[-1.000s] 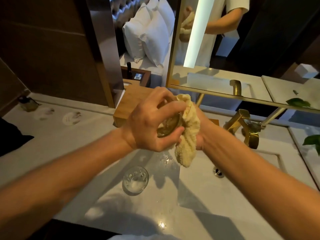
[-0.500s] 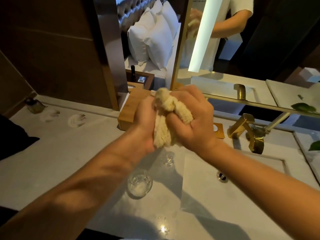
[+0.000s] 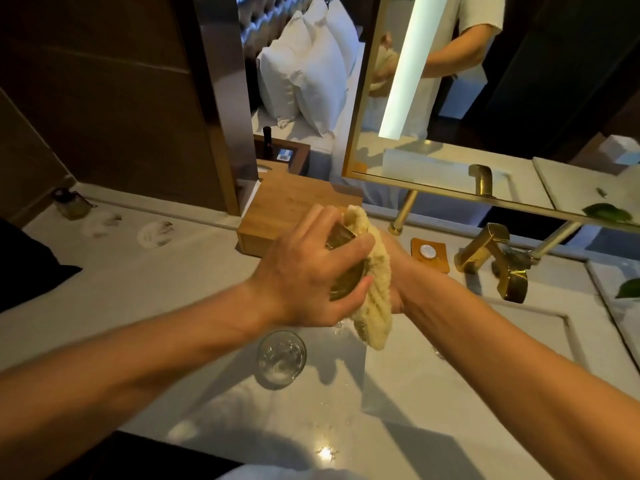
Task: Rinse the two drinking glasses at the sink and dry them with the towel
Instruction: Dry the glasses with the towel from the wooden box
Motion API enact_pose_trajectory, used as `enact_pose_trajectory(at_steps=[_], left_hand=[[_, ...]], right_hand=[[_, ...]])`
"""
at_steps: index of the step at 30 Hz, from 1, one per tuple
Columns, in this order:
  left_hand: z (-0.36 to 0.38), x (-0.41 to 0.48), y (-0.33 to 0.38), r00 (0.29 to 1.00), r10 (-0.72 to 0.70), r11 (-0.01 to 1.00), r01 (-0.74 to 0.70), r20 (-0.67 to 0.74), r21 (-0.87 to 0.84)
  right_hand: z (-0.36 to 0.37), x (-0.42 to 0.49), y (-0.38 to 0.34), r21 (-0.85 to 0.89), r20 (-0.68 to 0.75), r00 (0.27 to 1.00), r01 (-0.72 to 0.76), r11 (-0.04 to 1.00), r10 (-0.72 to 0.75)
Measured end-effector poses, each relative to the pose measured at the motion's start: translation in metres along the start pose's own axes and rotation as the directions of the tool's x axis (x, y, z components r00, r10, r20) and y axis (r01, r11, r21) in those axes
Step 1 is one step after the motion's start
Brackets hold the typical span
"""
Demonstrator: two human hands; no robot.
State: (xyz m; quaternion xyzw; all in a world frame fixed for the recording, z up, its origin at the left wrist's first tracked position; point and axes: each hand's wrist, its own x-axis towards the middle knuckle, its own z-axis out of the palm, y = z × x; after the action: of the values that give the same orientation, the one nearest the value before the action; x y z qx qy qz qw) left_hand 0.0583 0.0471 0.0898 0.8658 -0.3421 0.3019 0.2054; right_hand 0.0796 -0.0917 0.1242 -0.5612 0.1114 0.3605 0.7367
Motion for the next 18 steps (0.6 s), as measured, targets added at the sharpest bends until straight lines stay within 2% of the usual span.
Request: enact_pose_trajectory(at_steps=[2, 4, 5, 7, 10, 11, 13, 15, 17, 18], left_hand=[[0.010, -0.003, 0.013, 0.944, -0.329, 0.944, 0.330, -0.029, 0.020], [0.015, -0.002, 0.022, 0.849, -0.524, 0.851, 0.522, -0.071, -0.050], [0.017, -0.003, 0.025, 0.815, -0.574, 0.819, 0.568, -0.082, -0.082], [0.018, -0.007, 0.028, 0.767, -0.638, 0.768, 0.627, -0.070, -0.128], [0.016, -0.011, 0.023, 0.737, -0.676, 0.732, 0.670, -0.002, -0.125], [0.015, -0.011, 0.019, 0.729, -0.684, 0.723, 0.681, 0.020, -0.118], [0.010, -0.011, 0.009, 0.725, -0.687, 0.719, 0.687, 0.044, -0.105], [0.005, -0.011, -0.001, 0.736, -0.675, 0.734, 0.677, 0.046, -0.064], [0.001, -0.014, -0.017, 0.726, -0.686, 0.728, 0.684, 0.045, 0.056], [0.000, -0.016, -0.026, 0.700, -0.712, 0.701, 0.703, 0.062, 0.117]], right_hand=[[0.000, 0.010, 0.008, 0.002, -0.132, 0.977, 0.172, 0.985, -0.170], [-0.002, 0.016, 0.016, -0.085, -0.184, 0.947, 0.252, 0.964, -0.264], [-0.005, 0.018, 0.020, -0.165, -0.190, 0.939, 0.256, 0.952, -0.285], [-0.014, 0.021, 0.022, -0.455, -0.185, 0.931, 0.202, 0.868, -0.314], [-0.022, 0.021, 0.022, -0.790, -0.113, 0.923, 0.141, 0.596, -0.367], [-0.024, 0.022, 0.021, -0.867, -0.060, 0.927, 0.135, 0.479, -0.370], [-0.025, 0.020, 0.018, -0.921, 0.015, 0.937, 0.149, 0.360, -0.350], [-0.022, 0.017, 0.016, -0.912, 0.048, 0.931, 0.188, 0.365, -0.361], [-0.019, 0.015, 0.018, -0.825, -0.002, 0.929, 0.207, 0.525, -0.371], [-0.018, 0.014, 0.021, -0.767, -0.039, 0.935, 0.198, 0.610, -0.352]])
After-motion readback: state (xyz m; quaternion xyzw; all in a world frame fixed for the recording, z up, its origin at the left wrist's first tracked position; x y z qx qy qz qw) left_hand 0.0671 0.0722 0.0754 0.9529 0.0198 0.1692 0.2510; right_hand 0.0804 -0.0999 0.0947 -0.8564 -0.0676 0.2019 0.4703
